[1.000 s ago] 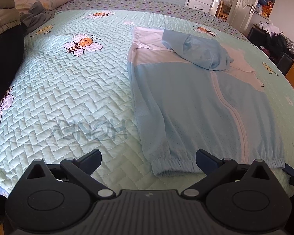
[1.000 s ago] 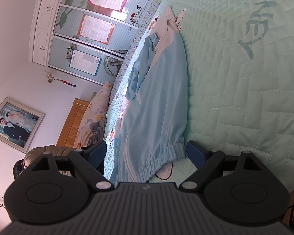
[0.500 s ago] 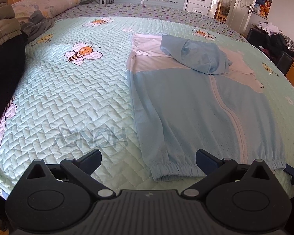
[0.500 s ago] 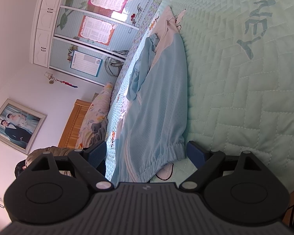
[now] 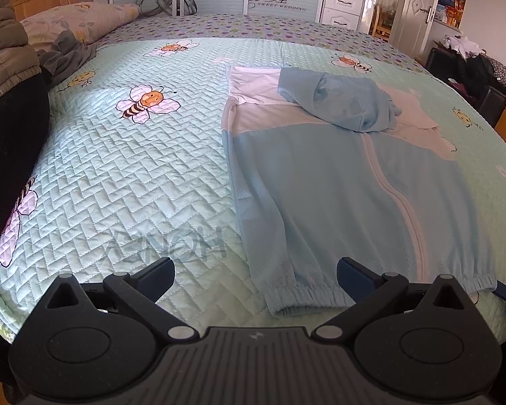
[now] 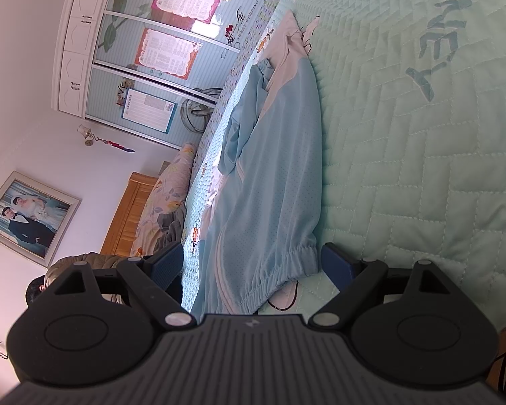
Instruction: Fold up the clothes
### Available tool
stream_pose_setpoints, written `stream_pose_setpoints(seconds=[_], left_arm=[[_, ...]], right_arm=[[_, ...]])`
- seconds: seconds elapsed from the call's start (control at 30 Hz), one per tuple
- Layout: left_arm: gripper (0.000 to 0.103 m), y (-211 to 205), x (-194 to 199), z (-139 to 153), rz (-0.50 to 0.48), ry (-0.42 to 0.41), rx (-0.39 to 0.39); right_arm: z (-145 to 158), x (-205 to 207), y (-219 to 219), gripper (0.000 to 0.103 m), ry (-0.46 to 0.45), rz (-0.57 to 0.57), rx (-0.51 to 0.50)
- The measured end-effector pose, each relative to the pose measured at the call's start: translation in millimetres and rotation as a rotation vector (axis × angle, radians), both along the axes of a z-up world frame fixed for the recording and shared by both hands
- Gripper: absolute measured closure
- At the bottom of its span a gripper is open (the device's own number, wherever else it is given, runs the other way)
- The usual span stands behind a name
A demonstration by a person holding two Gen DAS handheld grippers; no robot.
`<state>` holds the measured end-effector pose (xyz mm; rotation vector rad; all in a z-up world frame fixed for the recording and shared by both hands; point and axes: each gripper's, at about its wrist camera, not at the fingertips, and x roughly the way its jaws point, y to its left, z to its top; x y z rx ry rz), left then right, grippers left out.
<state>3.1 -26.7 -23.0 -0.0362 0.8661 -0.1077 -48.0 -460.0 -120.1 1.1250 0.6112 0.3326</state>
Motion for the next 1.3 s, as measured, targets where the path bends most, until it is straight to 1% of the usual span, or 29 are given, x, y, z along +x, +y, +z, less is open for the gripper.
stream_pose_setpoints(seconds=[0.23,0.4,0.63,0.73,0.83,0.97,1.13,1.27,1.3], left_arm=[[0.001,3.4,0.1,-4.6,0.006,0.014,-0.009],[0.001,17.5,0.8,-18.4,0.026,0.060,-0.078],[0.001,32.0,4.6,-42.5,0.055,0.147,-0.171],[0.001,38.0,10.5,-51.9,0.065,0.189,-0.249],[0.001,45.7,18.6,-58.6,0.077,0.212,-0.356],[0.001,54.7,34.6,-64.7,0.103,0.259,-0.474],[0.001,56.9,51.6,-72.1,0.078,0.336,-0.653],[0.001,57.1,56.1,-79.2,0.096,0.361,-0.729],[0.001,57.3,57.2,-80.8,0.092,0.369,-0.762]], right_arm=[[1.0,1.8,-1.0,0.014,-0.001,0.000,0.002],[1.5,1.8,-3.1,0.014,-0.001,-0.001,0.005],[1.1,2.0,-6.7,0.014,0.001,-0.006,0.012],[0.6,3.1,-6.1,0.014,-0.001,-0.003,0.010],[2.3,6.3,-4.4,0.014,-0.004,0.002,0.002],[3.0,13.3,-1.8,0.013,-0.010,0.012,-0.005],[5.4,18.8,3.5,0.007,-0.020,0.011,-0.010],[8.2,20.0,8.7,0.006,-0.025,0.023,-0.020],[8.3,20.3,9.5,0.006,-0.026,0.027,-0.020]])
